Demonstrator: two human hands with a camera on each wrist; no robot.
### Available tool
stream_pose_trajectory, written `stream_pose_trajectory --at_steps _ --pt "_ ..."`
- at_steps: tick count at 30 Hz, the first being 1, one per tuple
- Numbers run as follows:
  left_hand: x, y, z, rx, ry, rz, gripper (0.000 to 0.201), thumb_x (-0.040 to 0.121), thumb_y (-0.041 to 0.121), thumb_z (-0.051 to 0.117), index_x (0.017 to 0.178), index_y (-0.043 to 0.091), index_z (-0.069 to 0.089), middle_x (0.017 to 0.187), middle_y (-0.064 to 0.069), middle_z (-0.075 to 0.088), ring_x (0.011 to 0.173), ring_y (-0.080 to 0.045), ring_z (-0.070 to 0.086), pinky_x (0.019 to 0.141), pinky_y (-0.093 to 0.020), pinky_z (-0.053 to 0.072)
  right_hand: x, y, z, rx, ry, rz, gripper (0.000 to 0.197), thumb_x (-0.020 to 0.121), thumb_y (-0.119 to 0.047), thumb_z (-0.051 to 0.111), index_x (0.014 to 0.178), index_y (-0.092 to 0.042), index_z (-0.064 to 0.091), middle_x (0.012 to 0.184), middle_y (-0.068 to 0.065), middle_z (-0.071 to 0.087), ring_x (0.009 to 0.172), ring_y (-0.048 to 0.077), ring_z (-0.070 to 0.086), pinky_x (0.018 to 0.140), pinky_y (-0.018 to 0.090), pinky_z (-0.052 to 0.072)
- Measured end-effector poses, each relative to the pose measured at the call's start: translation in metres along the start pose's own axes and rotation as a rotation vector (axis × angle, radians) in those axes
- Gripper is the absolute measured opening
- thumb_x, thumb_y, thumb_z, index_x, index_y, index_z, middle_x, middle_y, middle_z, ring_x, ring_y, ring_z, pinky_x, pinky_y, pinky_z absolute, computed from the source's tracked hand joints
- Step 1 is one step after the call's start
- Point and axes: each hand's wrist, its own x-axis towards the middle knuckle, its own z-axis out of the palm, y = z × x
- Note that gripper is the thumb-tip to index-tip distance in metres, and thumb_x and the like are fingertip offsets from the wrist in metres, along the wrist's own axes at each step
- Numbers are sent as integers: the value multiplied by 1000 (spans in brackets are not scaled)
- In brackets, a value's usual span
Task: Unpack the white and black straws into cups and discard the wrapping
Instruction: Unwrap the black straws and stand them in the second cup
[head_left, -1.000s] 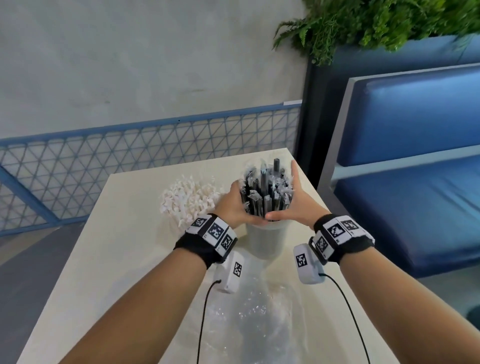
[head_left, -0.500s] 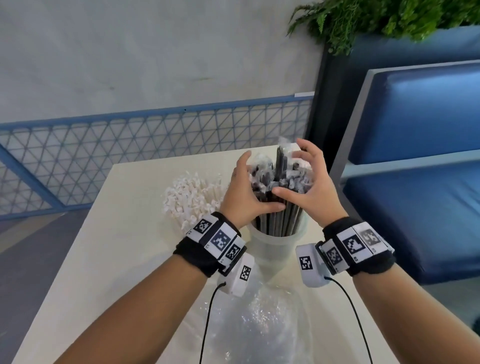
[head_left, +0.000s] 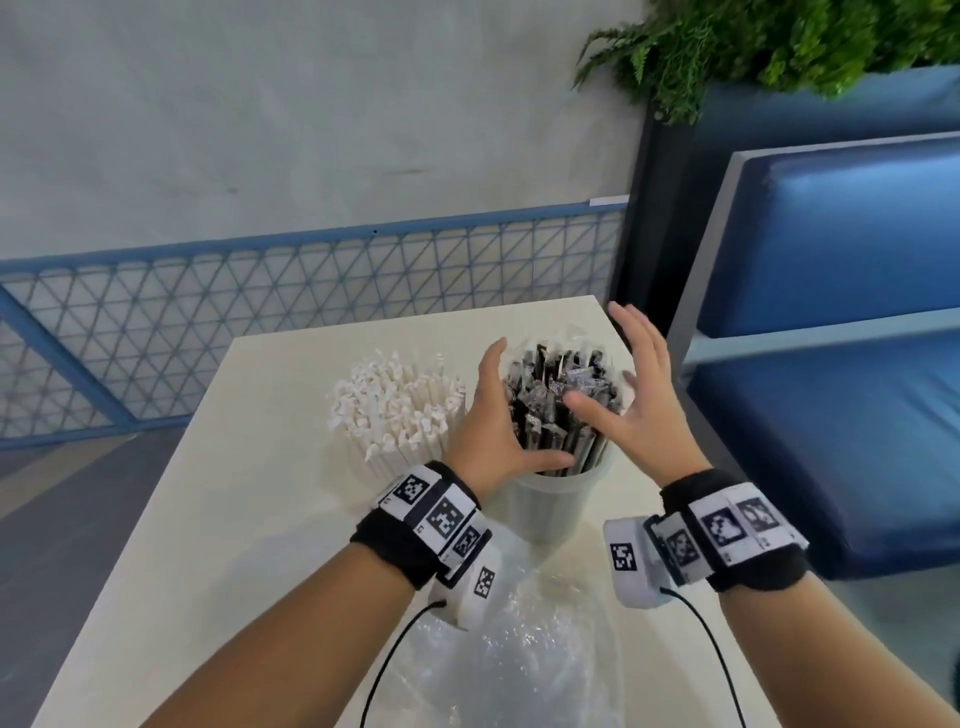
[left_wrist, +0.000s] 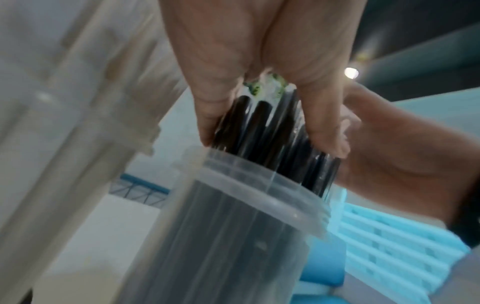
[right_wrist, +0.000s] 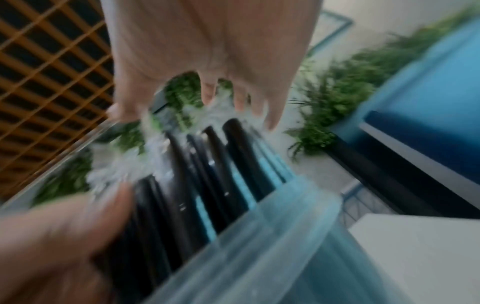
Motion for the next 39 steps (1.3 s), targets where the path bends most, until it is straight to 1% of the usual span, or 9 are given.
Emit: stream_pose_trajectory --at_steps 5,10,14,20,24,27,29,34,39 --pt "7 -12 1 -19 0 -81 98 54 20 89 136 19 35 122 9 54 119 -15 51 100 -30 41 -9 7 -3 -119 -378 191 122 61 -20 86 147 -29 -1 138 -17 30 124 -1 32 102 15 27" --pt "12 1 0 -68 185 -20 64 63 19 85 120 16 54 111 1 66 103 -15 61 92 -35 49 -2 8 -5 -145 -140 68 65 75 -40 70 129 -41 34 125 -10 55 113 12 55 98 45 47" --pt "12 17 -5 -136 267 67 65 63 18 85 120 19 55 110 5 66 103 -10 61 93 -29 48 7 0 -11 -24 -71 -1 67 75 -50 62 133 -47 30 136 -10 47 126 11 47 104 47 41" --pt "-14 24 -9 9 191 93 109 57 33 87 145 27 23 149 6 31 137 -6 27 110 -25 29 -17 -25 3 -57 235 -137 79 75 -50 63 141 -33 24 142 -20 31 135 2 30 111 29 26" --pt "-59 9 -10 219 397 363 53 72 29 77 117 13 53 114 8 48 107 0 44 95 -5 32 -52 -35 25 -149 376 -378 32 87 -34 57 111 -14 51 106 -1 52 99 9 48 93 15 37" --pt "-89 -28 -8 369 365 285 17 82 23 65 93 11 59 91 10 50 85 -2 48 80 -11 42 -77 -25 52 -108 170 -400 11 89 -21 53 93 -12 56 89 -8 50 77 1 45 74 8 37" --pt "-100 -54 -6 473 124 65 22 87 20 61 107 13 58 104 4 54 98 -9 52 87 -24 44 -90 -7 72 -135 -72 -271 9 86 -22 52 94 -19 54 87 -14 48 73 0 45 69 7 37" --pt "-114 -99 5 842 -440 -349 83 87 35 59 147 11 8 156 -13 9 144 -30 11 116 -45 17 -99 43 119 -410 -579 116 50 87 -25 57 132 -12 40 135 4 42 118 19 48 94 25 38" --pt "-123 -114 16 813 -556 -503 94 84 38 64 148 12 0 158 -12 -6 145 -33 1 115 -53 13 -107 55 147 -680 -834 254 77 89 -40 53 148 -15 9 156 1 15 141 20 21 114 37 23"
